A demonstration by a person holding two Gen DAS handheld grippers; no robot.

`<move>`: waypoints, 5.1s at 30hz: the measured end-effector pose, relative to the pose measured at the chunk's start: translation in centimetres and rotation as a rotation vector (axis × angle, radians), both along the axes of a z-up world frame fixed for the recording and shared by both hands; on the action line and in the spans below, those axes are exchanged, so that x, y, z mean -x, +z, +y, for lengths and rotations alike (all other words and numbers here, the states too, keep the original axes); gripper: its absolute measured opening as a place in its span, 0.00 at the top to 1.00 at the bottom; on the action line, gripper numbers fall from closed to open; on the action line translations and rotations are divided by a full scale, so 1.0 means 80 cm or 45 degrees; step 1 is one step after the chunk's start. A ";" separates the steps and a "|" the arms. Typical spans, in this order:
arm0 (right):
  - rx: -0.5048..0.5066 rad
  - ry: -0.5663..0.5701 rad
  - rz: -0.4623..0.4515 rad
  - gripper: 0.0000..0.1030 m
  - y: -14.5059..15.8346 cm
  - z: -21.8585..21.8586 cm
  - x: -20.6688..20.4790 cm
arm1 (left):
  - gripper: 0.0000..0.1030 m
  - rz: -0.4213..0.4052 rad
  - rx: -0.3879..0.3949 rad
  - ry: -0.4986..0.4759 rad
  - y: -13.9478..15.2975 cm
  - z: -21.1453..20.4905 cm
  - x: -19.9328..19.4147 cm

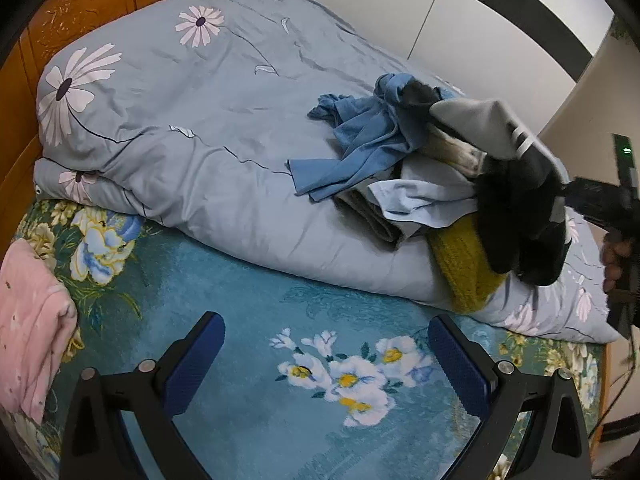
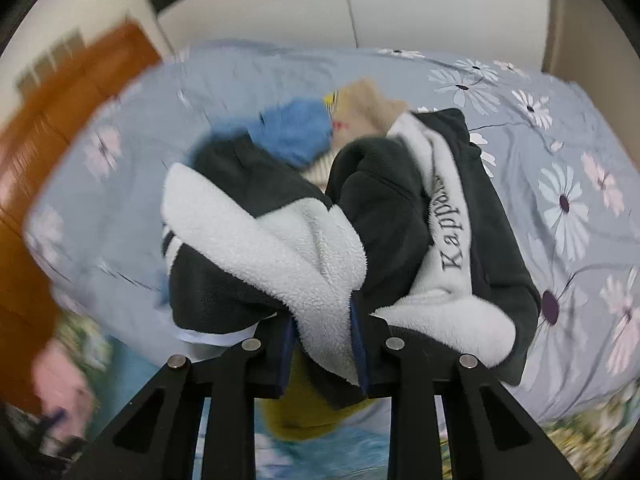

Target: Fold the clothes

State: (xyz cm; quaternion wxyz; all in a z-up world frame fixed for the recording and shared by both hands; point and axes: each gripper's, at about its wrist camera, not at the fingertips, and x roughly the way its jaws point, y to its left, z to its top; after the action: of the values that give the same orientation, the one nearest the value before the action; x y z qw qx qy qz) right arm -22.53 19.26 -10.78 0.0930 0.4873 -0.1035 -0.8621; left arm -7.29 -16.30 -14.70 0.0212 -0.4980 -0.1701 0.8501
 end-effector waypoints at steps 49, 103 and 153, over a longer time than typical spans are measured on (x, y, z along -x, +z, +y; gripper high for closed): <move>0.275 0.512 -0.403 0.66 -0.095 -0.268 -0.371 | 0.00 -0.048 0.086 0.076 0.129 -0.091 -0.192; 0.389 -0.443 -0.407 0.90 -0.115 0.048 -0.312 | 0.87 -0.343 -0.052 0.149 -0.031 -0.052 -0.103; 0.371 -0.767 -0.712 0.90 -0.186 0.159 -0.528 | 0.86 -0.648 -0.204 0.323 -0.134 -0.096 -0.200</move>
State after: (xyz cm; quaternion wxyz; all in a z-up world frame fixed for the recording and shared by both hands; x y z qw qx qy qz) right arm 19.68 31.98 -25.63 -0.1263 0.6318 -0.3829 -0.6620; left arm 8.72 -23.99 -25.42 -0.0894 -0.6665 -0.2975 0.6777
